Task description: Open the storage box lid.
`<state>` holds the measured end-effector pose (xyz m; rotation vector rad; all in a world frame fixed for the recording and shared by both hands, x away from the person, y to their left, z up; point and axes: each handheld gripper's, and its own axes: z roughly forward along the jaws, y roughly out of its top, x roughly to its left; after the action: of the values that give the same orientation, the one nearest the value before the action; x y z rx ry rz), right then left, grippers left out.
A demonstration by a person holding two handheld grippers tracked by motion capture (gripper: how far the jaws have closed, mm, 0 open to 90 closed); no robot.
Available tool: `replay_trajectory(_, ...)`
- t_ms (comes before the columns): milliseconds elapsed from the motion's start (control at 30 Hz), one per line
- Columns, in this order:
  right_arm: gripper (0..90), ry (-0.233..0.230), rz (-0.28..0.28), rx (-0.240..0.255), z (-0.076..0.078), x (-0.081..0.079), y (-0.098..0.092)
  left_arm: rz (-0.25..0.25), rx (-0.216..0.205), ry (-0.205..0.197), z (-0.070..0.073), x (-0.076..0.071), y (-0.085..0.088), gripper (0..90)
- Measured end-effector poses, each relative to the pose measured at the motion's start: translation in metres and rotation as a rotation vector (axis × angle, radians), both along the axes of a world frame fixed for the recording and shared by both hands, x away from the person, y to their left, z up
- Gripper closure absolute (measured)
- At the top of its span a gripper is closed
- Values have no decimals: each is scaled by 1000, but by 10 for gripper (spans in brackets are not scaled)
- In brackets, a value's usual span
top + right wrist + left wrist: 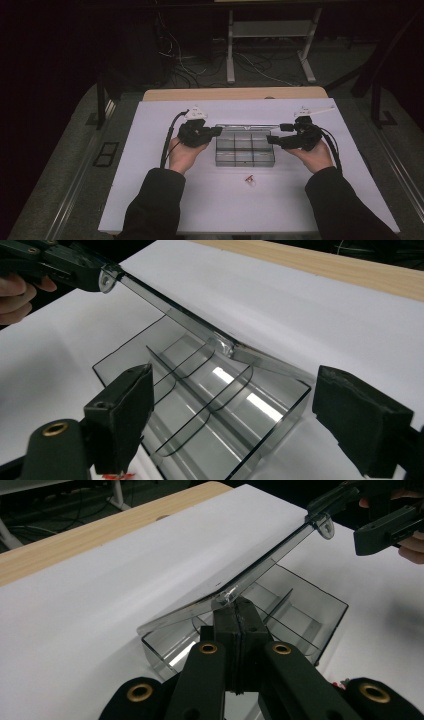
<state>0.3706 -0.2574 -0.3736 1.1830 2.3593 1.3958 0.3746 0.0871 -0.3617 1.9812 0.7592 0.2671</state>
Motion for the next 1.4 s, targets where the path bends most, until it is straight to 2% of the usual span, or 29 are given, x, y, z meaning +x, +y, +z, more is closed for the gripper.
replay_trajectory(67,174,-3,-5,-5,2,3,1,2,-3,2,1,2,0,884)
replay_trajectory(100,218,-4,-6,-3,2,4,1,3,-3,1,2,3,0,884)
replay_trajectory(200,239,-4,-9,-1,4,9,0,3,-9,6,3,6,1,884)
replay_trajectory(400,339,-13,-8,5,8,17,-3,16,-21,16,4,14,1,884)
replay_trajectory(600,415,-44,-5,13,13,22,-1,11,-29,20,4,21,0,884)
replay_trajectory(667,469,-48,7,12,14,24,-1,14,-30,21,4,22,-1,884)
replay_trajectory(800,538,-58,-4,21,15,27,-2,18,-30,25,4,25,-1,884)
replay_trajectory(967,602,-69,-18,26,16,30,-4,22,-31,23,4,28,0,883)
replay_trajectory(1167,635,-73,-8,9,17,33,-3,28,-49,47,0,30,4,880)
replay_trajectory(1300,642,-79,-8,10,18,35,-3,40,-57,59,-4,28,9,815)
replay_trajectory(1400,647,-75,-7,14,18,37,-3,17,-84,71,-7,28,17,726)
